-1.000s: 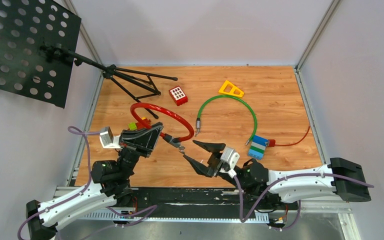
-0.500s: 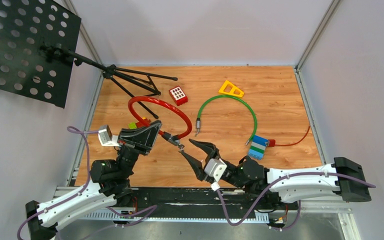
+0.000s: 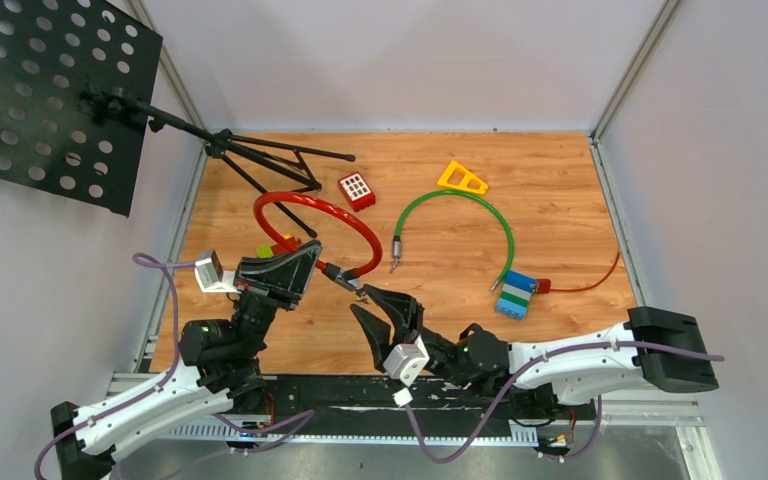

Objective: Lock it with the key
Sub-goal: Lock the lock.

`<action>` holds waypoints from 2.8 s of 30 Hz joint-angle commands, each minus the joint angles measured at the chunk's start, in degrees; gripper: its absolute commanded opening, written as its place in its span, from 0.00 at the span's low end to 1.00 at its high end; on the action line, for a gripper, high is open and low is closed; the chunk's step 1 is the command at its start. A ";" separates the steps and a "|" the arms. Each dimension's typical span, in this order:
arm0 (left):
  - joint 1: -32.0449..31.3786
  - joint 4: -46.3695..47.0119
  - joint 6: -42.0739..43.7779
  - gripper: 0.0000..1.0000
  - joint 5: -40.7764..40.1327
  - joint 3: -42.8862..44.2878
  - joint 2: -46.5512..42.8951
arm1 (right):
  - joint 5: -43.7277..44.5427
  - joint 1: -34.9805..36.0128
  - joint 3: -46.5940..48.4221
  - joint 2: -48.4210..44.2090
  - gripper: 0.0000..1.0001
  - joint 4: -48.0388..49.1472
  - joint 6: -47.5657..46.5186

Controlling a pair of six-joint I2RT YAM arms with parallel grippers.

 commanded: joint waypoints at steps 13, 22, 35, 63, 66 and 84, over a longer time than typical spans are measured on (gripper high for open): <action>-0.02 2.88 -0.91 0.00 -0.51 3.37 -0.78 | 7.79 2.55 3.12 5.79 0.40 11.98 -11.13; 0.04 2.96 -1.18 0.00 -0.41 3.28 -0.85 | 7.63 2.68 3.18 5.87 0.41 6.74 -8.98; 0.01 3.53 -1.45 0.00 -0.37 3.02 -0.86 | 10.03 2.72 3.22 7.91 0.35 11.27 -11.77; -0.03 4.38 -1.75 0.00 0.06 2.66 -0.66 | 8.84 2.60 3.45 3.23 0.13 4.27 -3.99; 0.03 4.80 -1.71 0.00 0.35 2.74 -0.30 | 7.19 2.59 3.80 1.16 0.09 0.93 0.19; 0.01 5.73 -1.89 0.00 1.64 3.27 0.83 | 2.47 1.04 5.24 -3.43 0.00 -6.66 13.37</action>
